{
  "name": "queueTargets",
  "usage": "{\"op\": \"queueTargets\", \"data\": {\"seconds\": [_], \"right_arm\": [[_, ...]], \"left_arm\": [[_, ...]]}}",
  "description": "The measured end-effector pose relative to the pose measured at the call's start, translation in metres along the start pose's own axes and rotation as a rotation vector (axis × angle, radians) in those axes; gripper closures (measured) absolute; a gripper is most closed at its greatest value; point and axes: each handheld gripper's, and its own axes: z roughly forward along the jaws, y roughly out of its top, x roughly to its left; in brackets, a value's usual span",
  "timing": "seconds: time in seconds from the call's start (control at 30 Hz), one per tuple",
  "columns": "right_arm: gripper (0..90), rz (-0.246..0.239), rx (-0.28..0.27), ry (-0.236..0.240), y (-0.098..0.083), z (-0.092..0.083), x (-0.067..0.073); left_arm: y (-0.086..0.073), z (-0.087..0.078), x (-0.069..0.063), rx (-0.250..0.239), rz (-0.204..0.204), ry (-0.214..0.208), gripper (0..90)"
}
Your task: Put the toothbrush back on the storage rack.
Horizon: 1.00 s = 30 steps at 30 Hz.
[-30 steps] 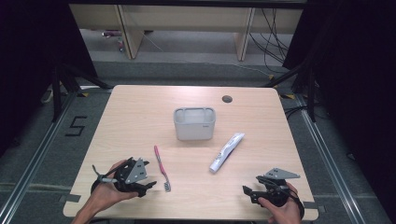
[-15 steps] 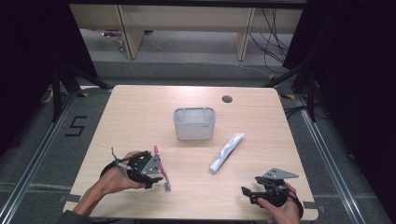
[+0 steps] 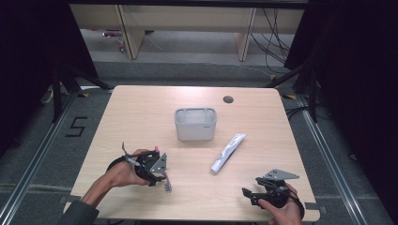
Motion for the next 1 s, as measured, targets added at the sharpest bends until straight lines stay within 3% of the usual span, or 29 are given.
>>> {"op": "queueTargets", "data": {"seconds": [0.2, 0.3, 0.37, 0.47, 0.8, 1.0], "right_arm": [[24.5, 0.003, 0.001, 0.014, 0.0, 0.002, 0.0], [24.5, -0.003, 0.001, 0.012, 0.0, 0.001, 0.0], [24.5, 0.003, -0.001, 0.013, 0.0, 0.001, 0.0], [24.5, 0.017, 0.005, 0.024, 0.0, 0.001, 0.0], [24.7, 0.0, -0.002, 0.016, 0.0, 0.0, -0.001], [24.7, 0.003, -0.004, 0.016, 0.0, 0.0, -0.001]], "left_arm": [[0.003, 0.002, 0.004, 0.017, 0.031, -0.022, 40.2], [0.003, 0.004, 0.005, 0.012, 0.027, -0.032, 41.1], [0.003, 0.007, 0.007, 0.038, 0.044, -0.048, 42.3], [0.003, 0.01, 0.009, 0.04, 0.031, -0.065, 43.6], [0.005, 0.013, 0.013, 0.054, 0.041, -0.115, 50.1], [0.003, 0.013, 0.017, 0.062, 0.017, -0.151, 54.8]]}}
